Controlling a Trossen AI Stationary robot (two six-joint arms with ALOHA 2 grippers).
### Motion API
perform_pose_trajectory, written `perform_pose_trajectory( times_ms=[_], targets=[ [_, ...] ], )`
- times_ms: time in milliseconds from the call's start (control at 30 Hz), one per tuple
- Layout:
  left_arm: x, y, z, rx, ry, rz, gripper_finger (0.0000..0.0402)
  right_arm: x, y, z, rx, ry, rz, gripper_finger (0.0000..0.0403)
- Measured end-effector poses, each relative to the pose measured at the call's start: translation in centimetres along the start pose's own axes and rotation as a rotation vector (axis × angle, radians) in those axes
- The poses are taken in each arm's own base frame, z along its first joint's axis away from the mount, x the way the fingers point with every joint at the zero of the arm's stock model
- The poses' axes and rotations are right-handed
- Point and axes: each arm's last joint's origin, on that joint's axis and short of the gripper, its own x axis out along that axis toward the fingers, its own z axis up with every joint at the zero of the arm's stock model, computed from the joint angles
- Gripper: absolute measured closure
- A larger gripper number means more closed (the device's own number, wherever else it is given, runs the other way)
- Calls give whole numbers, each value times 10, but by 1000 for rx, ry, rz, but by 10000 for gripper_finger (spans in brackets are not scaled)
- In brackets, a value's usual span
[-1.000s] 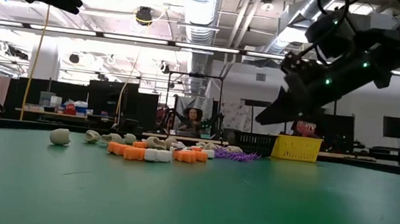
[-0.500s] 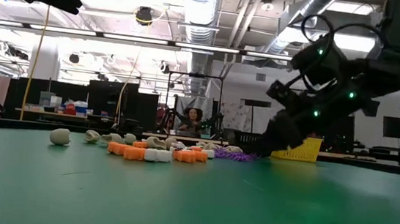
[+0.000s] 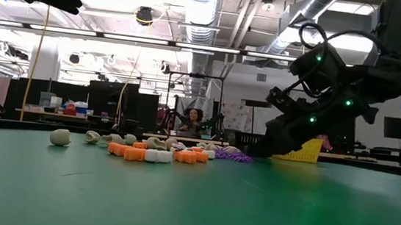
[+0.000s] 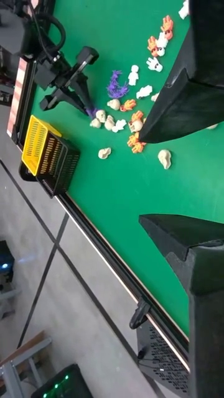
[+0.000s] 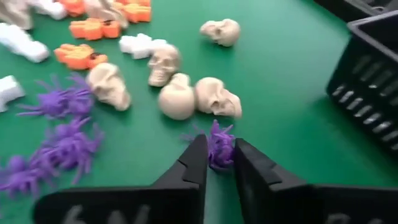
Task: Sort Halloween decoration
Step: Put the violet spider toy into the yellow basket
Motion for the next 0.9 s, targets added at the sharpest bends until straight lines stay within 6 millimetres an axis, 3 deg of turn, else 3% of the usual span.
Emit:
perform_pose_trajectory(
  times_ms=[133,467,900],
  targets=[
    [0,0,0,-1,0,0,213,-2,1,3,1,-13,6,394],
    [0,0,0,-1,0,0,213,-16,3,24,54,-118,2,400],
    [0,0,0,-1,0,0,213,-55,-31,66,202,-304,-495,401]
  ],
)
